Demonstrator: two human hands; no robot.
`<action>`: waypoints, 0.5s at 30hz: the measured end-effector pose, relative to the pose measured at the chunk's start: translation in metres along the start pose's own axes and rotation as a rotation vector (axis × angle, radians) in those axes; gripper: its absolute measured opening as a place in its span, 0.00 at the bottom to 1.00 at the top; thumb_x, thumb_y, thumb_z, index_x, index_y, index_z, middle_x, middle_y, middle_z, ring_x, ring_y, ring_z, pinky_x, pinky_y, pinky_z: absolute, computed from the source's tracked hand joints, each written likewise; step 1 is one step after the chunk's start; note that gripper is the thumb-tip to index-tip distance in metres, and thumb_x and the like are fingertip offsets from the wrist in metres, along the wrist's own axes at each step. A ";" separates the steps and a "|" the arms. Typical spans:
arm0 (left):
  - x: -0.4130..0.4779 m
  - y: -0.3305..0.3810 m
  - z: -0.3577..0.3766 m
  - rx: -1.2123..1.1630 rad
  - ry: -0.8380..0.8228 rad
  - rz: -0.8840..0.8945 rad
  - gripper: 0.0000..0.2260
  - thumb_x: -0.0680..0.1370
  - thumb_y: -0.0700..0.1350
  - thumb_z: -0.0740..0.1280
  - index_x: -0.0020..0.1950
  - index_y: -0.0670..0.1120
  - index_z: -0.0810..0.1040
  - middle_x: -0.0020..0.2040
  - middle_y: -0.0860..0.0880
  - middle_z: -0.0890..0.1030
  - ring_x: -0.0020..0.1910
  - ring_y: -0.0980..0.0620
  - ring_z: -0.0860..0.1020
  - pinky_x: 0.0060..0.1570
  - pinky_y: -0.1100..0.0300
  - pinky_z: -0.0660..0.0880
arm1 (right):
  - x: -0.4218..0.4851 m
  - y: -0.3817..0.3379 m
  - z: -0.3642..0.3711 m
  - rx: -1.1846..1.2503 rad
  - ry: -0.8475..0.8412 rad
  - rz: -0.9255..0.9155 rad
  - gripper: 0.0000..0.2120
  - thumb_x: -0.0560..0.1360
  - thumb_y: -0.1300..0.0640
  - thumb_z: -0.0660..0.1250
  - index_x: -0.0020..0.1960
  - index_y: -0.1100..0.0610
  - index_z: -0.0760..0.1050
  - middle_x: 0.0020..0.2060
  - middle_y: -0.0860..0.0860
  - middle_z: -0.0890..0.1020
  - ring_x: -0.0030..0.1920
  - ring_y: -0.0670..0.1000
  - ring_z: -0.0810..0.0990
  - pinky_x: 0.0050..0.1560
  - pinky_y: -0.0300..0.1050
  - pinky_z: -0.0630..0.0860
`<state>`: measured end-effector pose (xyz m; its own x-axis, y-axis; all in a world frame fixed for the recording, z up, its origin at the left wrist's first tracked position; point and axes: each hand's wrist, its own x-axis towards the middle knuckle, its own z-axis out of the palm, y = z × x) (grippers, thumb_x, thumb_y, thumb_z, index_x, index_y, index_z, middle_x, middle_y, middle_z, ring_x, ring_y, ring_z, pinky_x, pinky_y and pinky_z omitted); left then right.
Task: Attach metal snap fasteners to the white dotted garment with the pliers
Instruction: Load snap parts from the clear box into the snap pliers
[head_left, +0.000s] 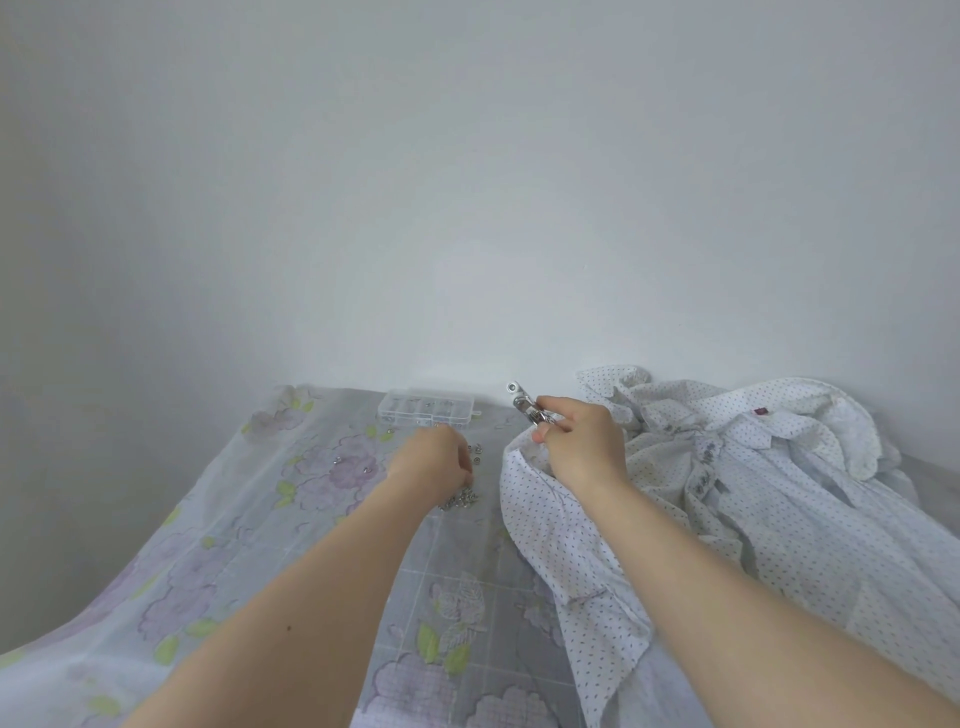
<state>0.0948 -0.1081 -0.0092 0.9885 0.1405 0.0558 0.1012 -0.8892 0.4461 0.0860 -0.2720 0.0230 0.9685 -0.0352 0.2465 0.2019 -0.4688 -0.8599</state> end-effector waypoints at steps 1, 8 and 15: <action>0.000 0.000 0.001 -0.008 -0.006 -0.001 0.04 0.74 0.42 0.70 0.47 0.46 0.82 0.49 0.47 0.84 0.48 0.48 0.82 0.47 0.56 0.78 | 0.000 0.000 -0.001 0.008 -0.001 0.002 0.15 0.75 0.67 0.61 0.52 0.53 0.82 0.42 0.60 0.85 0.30 0.52 0.68 0.38 0.45 0.68; 0.003 0.011 -0.014 -0.611 0.257 -0.024 0.03 0.76 0.42 0.69 0.42 0.46 0.80 0.37 0.53 0.79 0.38 0.51 0.77 0.36 0.62 0.72 | 0.004 0.002 -0.004 0.020 -0.015 0.006 0.18 0.76 0.65 0.63 0.60 0.50 0.80 0.46 0.54 0.86 0.25 0.44 0.67 0.37 0.45 0.70; 0.000 0.018 -0.027 -0.907 0.237 -0.012 0.06 0.74 0.36 0.70 0.37 0.43 0.80 0.33 0.45 0.81 0.36 0.46 0.78 0.48 0.50 0.79 | 0.003 0.003 -0.004 0.028 -0.028 0.004 0.18 0.76 0.65 0.63 0.62 0.50 0.79 0.47 0.53 0.86 0.25 0.42 0.66 0.33 0.40 0.67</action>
<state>0.0934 -0.1121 0.0230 0.9294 0.3210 0.1823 -0.1135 -0.2215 0.9685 0.0889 -0.2771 0.0235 0.9730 -0.0118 0.2306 0.2016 -0.4436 -0.8733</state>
